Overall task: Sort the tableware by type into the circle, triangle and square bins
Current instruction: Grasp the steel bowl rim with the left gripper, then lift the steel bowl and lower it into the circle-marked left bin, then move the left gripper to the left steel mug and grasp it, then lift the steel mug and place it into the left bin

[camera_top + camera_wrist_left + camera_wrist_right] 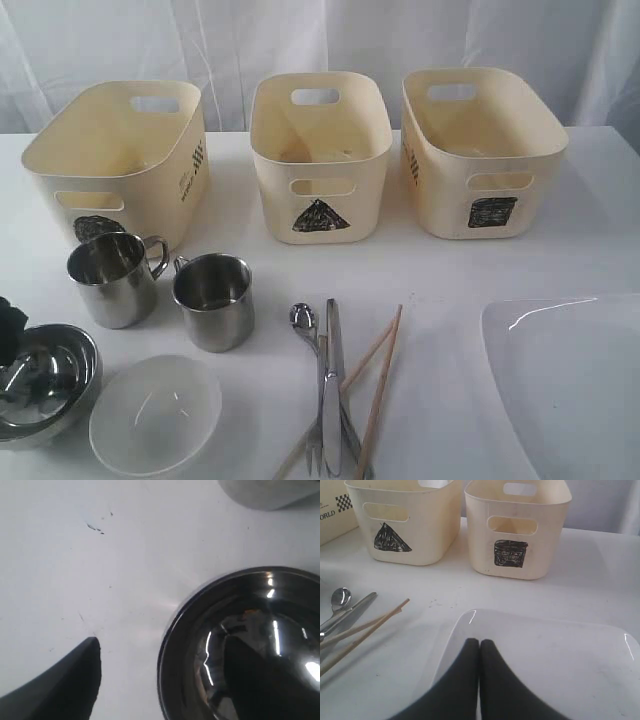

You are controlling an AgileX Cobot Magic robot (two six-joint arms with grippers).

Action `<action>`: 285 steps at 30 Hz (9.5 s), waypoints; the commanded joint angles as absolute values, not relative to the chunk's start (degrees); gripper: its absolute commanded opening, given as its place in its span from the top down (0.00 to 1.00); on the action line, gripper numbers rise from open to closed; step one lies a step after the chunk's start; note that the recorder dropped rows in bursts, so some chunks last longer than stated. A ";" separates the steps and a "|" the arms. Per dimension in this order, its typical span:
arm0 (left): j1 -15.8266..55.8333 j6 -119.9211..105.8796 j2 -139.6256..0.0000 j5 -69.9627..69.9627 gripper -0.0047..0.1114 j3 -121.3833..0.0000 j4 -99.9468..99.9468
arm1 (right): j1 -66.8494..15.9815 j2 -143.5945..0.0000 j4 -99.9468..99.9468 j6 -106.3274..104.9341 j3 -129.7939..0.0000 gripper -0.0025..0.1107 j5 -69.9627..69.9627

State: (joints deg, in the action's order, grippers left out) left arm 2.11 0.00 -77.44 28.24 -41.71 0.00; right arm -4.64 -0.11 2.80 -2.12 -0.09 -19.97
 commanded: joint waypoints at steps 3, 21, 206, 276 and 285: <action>1.97 0.00 -82.70 22.39 0.35 -38.49 -0.53 | -4.88 0.00 2.91 -1.87 0.00 0.98 -19.68; 1.97 0.00 -87.57 25.64 0.96 -36.73 -0.67 | -4.88 0.00 2.91 -1.87 0.00 0.98 -19.68; 6.73 12.06 -87.47 -0.64 0.40 -40.40 -19.75 | -6.93 0.00 2.91 -1.29 0.00 0.98 -19.68; 18.42 14.48 -58.70 -0.63 0.96 -46.90 -3.78 | -6.93 0.00 2.91 -1.29 0.00 0.98 -19.68; 18.42 -3.78 -73.34 -47.83 0.96 -52.10 -2.72 | -6.93 0.00 2.91 -1.29 0.00 0.98 -19.68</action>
State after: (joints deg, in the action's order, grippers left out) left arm 18.03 -0.66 -68.01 -45.34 -49.07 -2.76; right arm -6.91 -0.11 2.80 -1.51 -0.09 -19.97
